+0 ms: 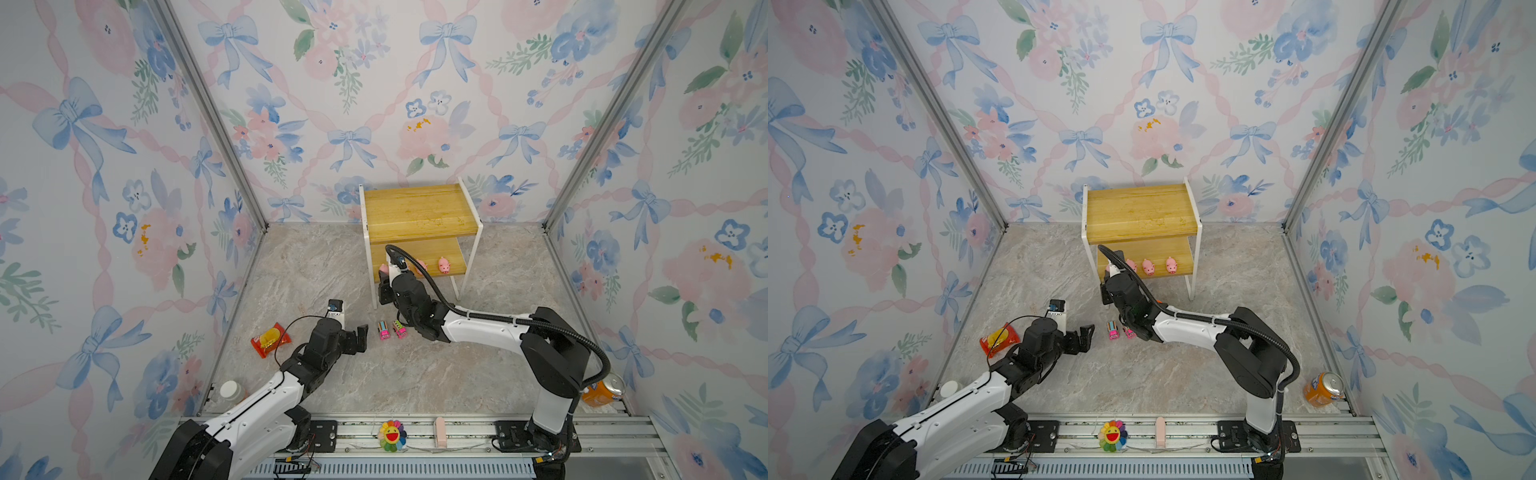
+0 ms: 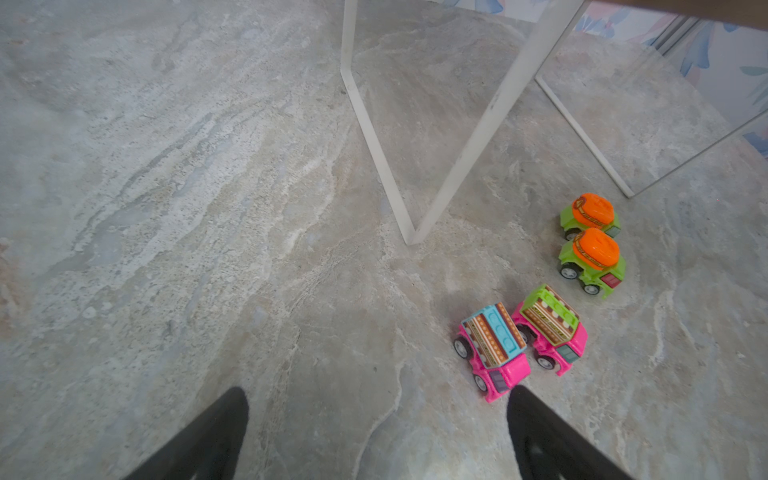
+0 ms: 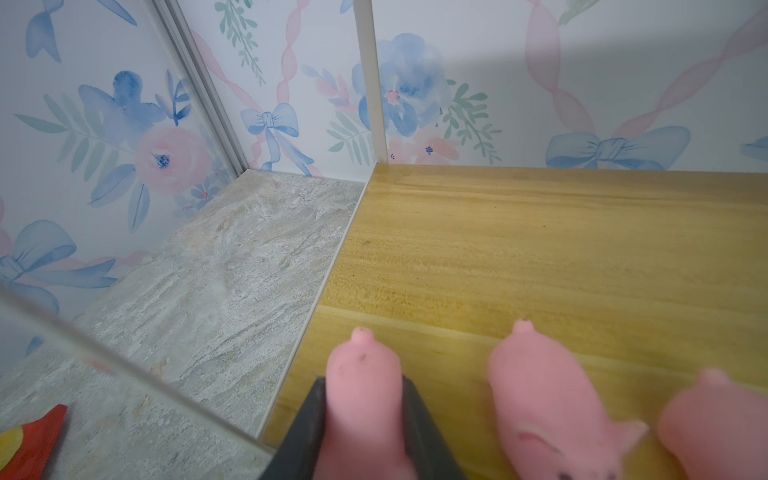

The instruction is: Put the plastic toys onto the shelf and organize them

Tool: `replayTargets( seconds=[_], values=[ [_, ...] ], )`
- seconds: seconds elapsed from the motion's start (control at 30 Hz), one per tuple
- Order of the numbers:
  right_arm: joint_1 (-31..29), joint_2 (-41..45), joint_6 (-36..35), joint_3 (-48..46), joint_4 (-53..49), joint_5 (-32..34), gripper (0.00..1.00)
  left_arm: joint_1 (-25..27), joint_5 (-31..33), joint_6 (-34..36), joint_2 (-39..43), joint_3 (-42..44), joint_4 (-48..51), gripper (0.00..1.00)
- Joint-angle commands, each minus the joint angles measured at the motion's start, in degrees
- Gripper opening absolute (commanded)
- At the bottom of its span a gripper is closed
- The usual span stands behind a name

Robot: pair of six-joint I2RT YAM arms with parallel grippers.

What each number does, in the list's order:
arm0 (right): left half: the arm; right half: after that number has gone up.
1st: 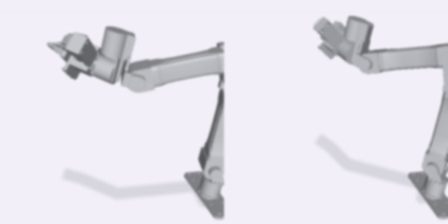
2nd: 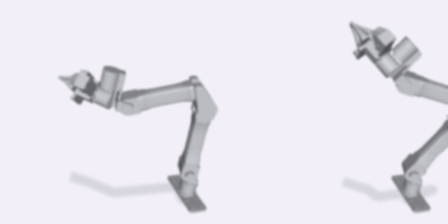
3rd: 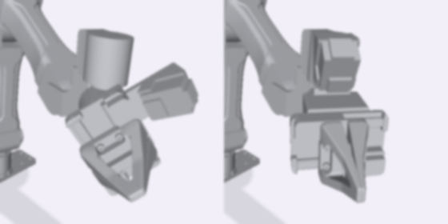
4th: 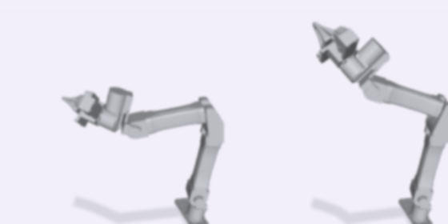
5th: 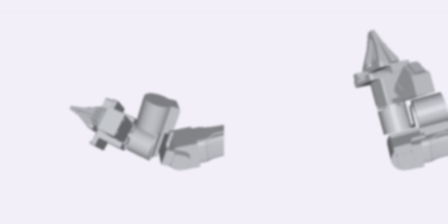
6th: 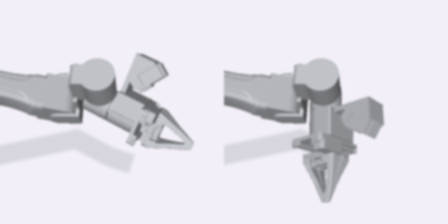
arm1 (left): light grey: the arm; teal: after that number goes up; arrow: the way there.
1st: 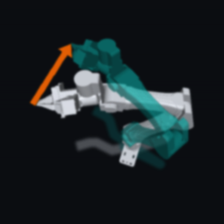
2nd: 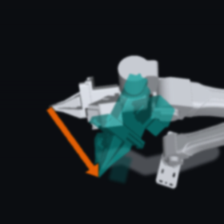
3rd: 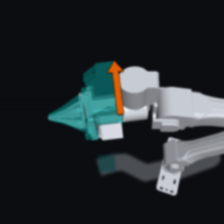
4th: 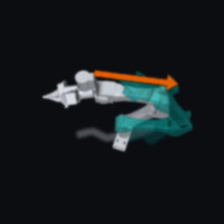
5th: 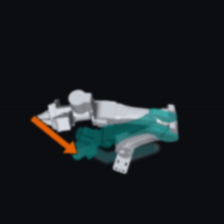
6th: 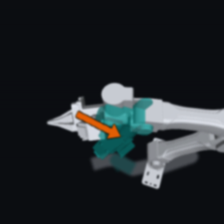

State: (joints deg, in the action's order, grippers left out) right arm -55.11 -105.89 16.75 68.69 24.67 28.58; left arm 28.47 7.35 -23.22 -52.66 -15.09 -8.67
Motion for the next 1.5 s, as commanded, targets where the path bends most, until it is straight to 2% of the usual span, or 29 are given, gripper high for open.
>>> replayTargets(
  seconds=[0.0, 0.5, 1.1, 1.47],
  values=[
    [0.5, -1.4, 0.8, 2.2, 1.9, 1.5, 0.30, -0.5, -0.9, -0.3, 0.5, 0.7, -0.4, 0.98],
    [1.1, -4.1, -0.8, 4.3, 2.4, 2.7, 0.30, -0.6, -0.8, -0.3, 0.9, 0.7, -0.2, 0.98],
    [0.3, -6.8, -3.6, 2.3, 7.8, 6.2, 0.32, -0.6, -0.6, -0.4, 1.3, 0.8, 0.0, 0.98],
    [-0.1, -7.1, -4.1, 1.8, 8.2, 6.9, 0.38, -0.7, -0.7, -0.4, 1.5, 0.8, 0.0, 0.98]
  ],
)
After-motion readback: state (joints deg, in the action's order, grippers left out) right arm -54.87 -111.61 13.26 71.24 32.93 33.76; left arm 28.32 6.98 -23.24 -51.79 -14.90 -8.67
